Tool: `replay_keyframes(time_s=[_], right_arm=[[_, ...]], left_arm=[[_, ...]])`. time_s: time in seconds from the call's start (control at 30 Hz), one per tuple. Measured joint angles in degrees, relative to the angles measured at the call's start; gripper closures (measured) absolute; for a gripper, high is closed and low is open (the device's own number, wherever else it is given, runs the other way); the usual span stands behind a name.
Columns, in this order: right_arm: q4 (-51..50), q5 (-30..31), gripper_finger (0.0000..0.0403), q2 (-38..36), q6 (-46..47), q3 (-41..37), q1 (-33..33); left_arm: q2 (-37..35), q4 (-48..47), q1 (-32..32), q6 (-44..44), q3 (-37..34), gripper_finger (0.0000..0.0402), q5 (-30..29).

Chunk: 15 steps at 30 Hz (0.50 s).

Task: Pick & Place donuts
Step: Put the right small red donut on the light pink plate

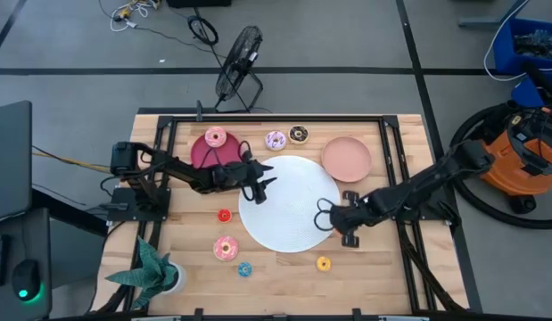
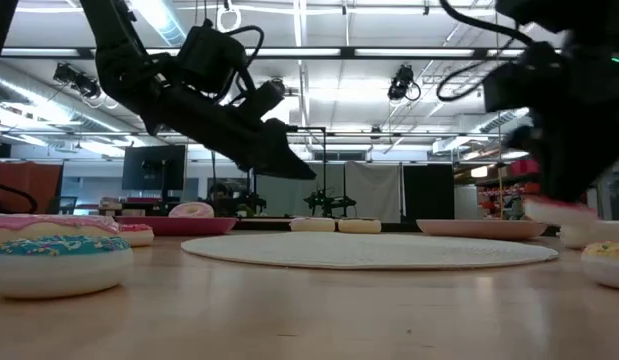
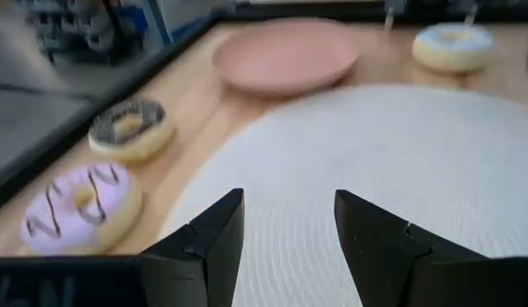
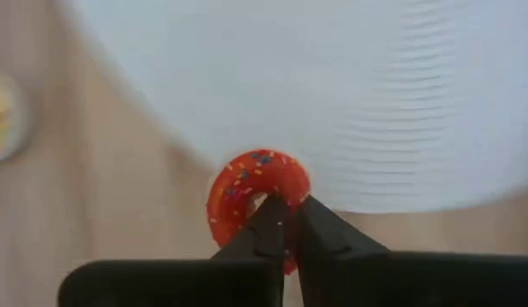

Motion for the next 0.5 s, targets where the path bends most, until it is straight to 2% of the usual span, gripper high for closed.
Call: replay_keyframes(time_s=[0.07,0.17,0.37,0.5], right_arm=[[-4.36,3.15,0.0380,-0.32,-1.92,2.74,-3.50],[-6.33,4.76,0.0387,-0.53,-6.99,4.35,-11.57],[-2.45,5.05,0.0393,-0.11,-14.40,3.77,-35.16],[0.33,4.80,0.0393,-0.12,-19.04,3.26,-46.78]], left_arm=[[0.00,-0.69,0.00,0.06,0.00,0.0214,-0.07],[0.00,-1.08,0.00,0.41,0.00,0.0214,-0.07],[0.00,-1.14,0.00,2.29,0.00,0.0214,-0.04],[0.00,-1.23,0.00,2.33,0.00,0.0214,-0.04]])
